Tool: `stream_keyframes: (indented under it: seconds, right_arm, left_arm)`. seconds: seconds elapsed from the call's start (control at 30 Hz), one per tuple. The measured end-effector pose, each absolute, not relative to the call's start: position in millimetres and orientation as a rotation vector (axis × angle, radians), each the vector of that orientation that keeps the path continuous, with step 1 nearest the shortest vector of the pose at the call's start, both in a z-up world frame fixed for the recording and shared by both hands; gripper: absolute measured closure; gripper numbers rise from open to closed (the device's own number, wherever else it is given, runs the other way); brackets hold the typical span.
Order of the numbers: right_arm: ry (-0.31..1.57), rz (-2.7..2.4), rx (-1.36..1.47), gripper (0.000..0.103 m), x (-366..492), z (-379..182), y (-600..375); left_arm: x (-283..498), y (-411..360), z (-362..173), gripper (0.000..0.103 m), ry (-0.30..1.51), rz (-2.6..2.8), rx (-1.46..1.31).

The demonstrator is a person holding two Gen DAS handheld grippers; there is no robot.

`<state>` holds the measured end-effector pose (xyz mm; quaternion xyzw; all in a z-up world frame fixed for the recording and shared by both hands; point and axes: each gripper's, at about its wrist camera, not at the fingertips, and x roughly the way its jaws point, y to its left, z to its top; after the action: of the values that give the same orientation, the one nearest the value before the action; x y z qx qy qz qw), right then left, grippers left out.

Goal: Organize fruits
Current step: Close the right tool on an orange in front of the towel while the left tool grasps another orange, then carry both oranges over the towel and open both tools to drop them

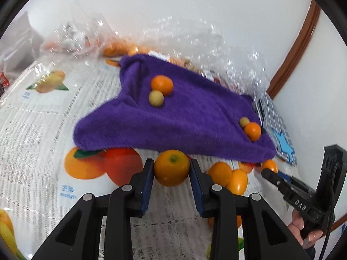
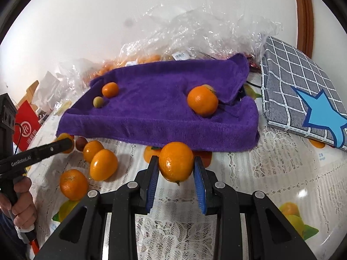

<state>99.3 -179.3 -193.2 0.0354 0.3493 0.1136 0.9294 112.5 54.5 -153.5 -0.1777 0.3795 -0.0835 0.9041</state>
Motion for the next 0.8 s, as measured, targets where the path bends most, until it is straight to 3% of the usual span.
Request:
stream_keyframes:
  seconds: [0.57,0.8]
  right_arm:
    - [0.596,0.225,0.074,0.071,113.3,-139.9,-198.8]
    - [0.568,0.196,0.112,0.071,146.2,-133.8,-217.6]
  left_arm:
    - [150.6,76.2,-95.1,0.072,0.620,-0.089,-0.373]
    - [184.0,75.7,-117.4,0.072,0.637,-0.058,-0.414]
